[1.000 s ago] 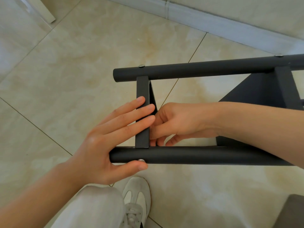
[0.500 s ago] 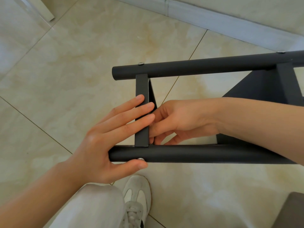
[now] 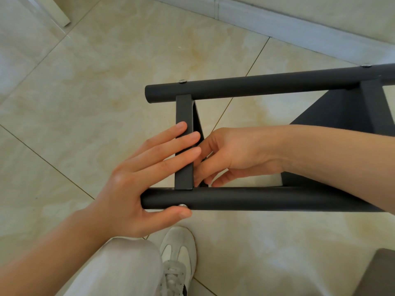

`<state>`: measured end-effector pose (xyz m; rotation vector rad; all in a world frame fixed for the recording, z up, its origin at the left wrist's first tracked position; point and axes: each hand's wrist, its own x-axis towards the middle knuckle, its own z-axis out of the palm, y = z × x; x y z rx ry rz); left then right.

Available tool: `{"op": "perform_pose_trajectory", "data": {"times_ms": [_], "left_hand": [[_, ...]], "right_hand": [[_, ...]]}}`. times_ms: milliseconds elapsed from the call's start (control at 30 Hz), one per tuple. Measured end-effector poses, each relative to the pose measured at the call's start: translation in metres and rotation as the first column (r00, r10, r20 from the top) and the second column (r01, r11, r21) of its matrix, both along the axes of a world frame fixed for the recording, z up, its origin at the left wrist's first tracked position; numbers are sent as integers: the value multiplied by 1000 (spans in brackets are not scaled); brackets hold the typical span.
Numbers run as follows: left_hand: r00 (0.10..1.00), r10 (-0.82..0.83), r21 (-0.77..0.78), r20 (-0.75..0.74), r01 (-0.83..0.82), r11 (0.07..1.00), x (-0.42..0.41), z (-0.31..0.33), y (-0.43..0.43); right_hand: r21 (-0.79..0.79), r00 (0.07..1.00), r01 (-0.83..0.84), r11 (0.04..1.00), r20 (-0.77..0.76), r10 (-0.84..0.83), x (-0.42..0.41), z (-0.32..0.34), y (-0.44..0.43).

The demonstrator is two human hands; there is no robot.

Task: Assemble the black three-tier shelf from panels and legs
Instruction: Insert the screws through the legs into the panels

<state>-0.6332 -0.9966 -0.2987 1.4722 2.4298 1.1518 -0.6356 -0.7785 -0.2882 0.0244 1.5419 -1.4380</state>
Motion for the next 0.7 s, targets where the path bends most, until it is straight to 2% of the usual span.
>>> {"op": "perform_pose_trajectory", "data": {"times_ms": [700], "left_hand": [[1000,-4,-2,0,4,1000,-1,0,1]], "right_hand": [[-47,995,-47,998,90,51,-3,-2,1]]}}
